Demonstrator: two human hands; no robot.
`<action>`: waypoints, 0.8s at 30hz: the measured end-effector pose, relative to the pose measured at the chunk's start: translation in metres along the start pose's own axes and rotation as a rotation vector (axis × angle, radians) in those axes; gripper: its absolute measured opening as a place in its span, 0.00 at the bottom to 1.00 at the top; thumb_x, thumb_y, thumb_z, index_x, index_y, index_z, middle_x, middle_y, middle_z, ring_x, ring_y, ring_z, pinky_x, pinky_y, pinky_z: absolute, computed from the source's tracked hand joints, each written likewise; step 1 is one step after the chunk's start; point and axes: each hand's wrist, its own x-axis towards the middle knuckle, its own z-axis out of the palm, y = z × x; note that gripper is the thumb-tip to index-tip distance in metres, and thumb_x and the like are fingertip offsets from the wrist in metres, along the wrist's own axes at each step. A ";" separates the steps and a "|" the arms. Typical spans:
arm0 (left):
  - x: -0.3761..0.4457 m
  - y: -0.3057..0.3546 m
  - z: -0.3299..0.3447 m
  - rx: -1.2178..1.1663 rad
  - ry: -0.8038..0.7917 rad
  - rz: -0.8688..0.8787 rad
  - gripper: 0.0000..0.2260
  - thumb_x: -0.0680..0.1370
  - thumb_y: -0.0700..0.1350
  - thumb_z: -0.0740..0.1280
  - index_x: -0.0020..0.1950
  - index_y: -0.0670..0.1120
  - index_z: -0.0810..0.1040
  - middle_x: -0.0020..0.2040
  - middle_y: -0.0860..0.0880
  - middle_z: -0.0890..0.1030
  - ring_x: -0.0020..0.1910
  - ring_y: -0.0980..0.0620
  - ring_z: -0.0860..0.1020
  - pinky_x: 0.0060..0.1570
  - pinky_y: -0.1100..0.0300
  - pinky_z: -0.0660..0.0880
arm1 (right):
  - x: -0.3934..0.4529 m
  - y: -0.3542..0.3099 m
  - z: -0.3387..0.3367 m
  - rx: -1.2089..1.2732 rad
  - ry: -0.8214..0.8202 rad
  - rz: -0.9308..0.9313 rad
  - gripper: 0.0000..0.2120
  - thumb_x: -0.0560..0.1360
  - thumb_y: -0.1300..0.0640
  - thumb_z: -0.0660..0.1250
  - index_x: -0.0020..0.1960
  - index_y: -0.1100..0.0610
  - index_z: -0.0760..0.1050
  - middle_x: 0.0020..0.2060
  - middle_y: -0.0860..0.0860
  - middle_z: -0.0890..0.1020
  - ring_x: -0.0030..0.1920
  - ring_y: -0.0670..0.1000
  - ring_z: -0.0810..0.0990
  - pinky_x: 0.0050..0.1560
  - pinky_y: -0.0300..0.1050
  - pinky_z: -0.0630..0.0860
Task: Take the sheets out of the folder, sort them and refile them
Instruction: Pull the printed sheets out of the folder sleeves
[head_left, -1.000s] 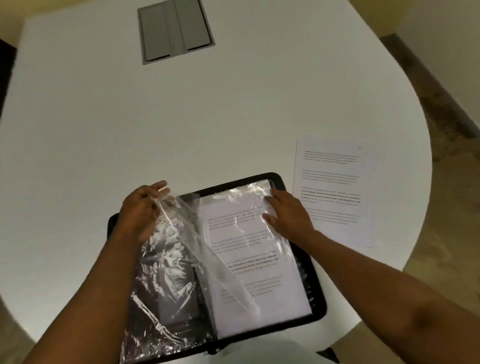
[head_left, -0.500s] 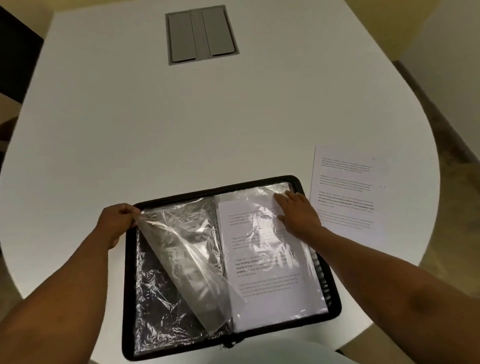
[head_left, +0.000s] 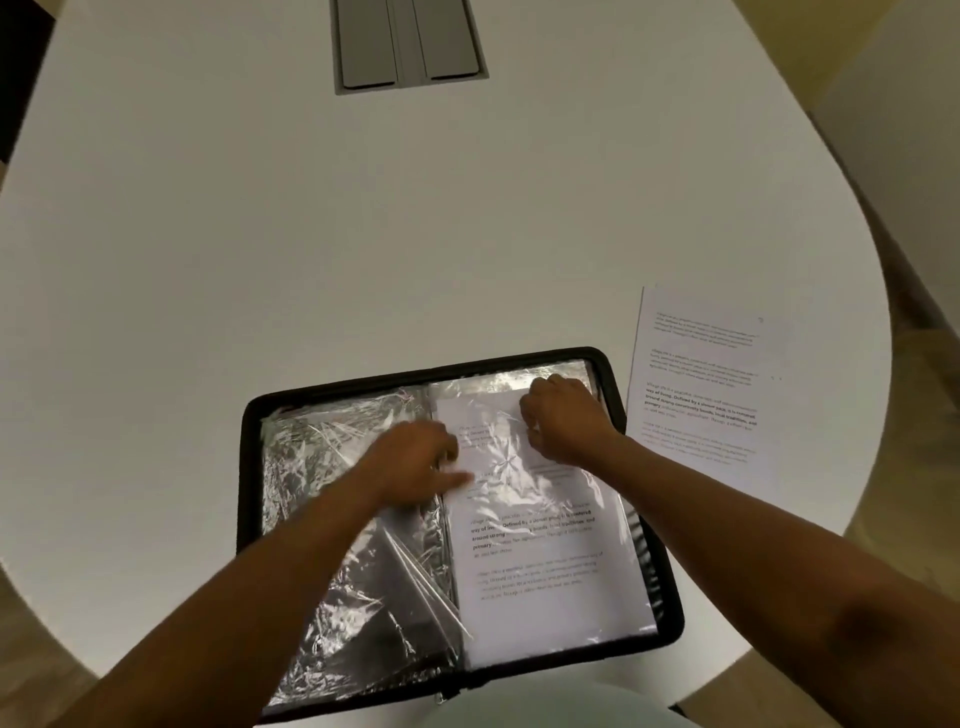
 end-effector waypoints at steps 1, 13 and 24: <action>-0.001 0.009 0.008 0.077 -0.094 0.047 0.17 0.74 0.66 0.63 0.45 0.53 0.75 0.41 0.55 0.75 0.41 0.56 0.74 0.40 0.60 0.69 | 0.003 0.001 -0.003 -0.018 -0.012 -0.010 0.09 0.73 0.53 0.66 0.52 0.55 0.77 0.49 0.52 0.77 0.52 0.54 0.75 0.56 0.49 0.70; -0.042 -0.016 0.022 -0.014 -0.387 -0.249 0.24 0.69 0.71 0.66 0.33 0.50 0.75 0.31 0.55 0.75 0.31 0.60 0.73 0.32 0.63 0.66 | 0.020 0.018 -0.033 0.031 -0.206 -0.026 0.09 0.76 0.49 0.65 0.54 0.48 0.78 0.50 0.48 0.81 0.55 0.52 0.76 0.62 0.50 0.65; -0.056 -0.039 0.004 -0.091 -0.977 -0.614 0.24 0.69 0.66 0.71 0.47 0.45 0.82 0.39 0.51 0.83 0.33 0.53 0.78 0.37 0.61 0.75 | 0.017 0.022 -0.037 -0.064 -0.036 -0.187 0.14 0.74 0.43 0.66 0.37 0.52 0.74 0.45 0.48 0.76 0.50 0.50 0.72 0.48 0.44 0.64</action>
